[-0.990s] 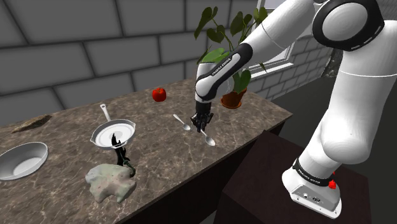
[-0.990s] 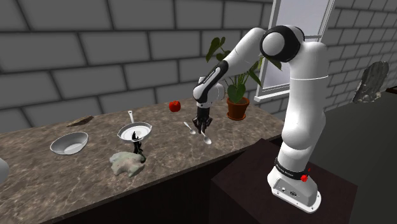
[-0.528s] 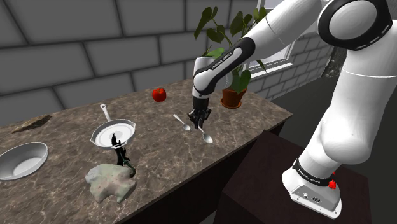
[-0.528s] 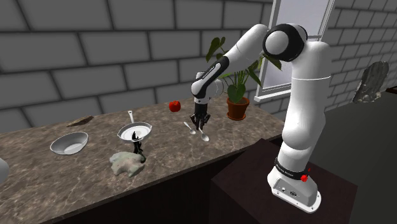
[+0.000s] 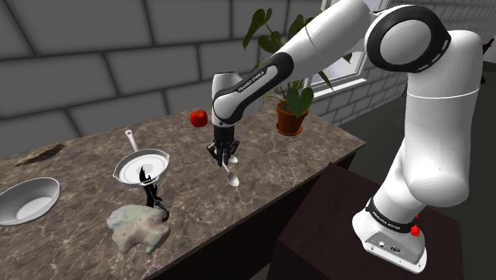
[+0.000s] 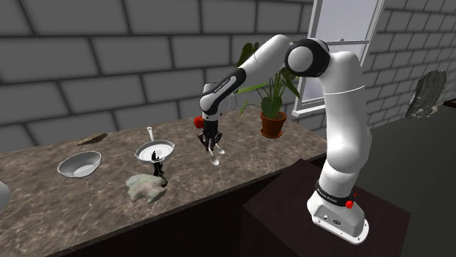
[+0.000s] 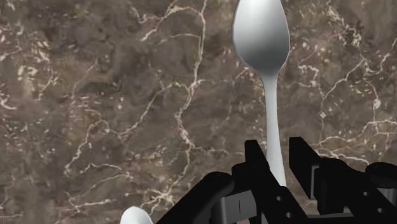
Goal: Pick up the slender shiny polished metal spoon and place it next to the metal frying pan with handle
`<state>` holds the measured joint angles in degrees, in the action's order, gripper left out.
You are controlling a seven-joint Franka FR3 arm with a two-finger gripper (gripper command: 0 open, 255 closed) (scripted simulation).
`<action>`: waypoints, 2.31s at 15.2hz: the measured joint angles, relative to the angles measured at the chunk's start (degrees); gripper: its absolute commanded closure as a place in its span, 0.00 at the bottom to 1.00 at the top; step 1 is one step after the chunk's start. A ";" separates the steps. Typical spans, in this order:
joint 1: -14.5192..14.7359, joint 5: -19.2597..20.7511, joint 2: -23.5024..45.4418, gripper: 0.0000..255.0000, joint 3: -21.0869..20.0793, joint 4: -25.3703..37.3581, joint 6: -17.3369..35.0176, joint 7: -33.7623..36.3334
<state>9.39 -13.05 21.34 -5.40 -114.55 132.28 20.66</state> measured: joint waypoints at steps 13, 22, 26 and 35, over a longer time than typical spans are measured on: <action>9.30 4.50 23.78 1.00 -0.80 39.41 -13.41 13.52; 10.49 4.83 30.24 1.00 -0.76 44.21 -11.67 14.18; 10.56 4.82 32.15 1.00 -0.73 44.49 -10.06 13.89; 10.68 4.80 36.82 1.00 -0.69 45.72 -6.68 13.16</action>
<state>20.08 -8.25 58.17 -6.09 -68.84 125.59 33.82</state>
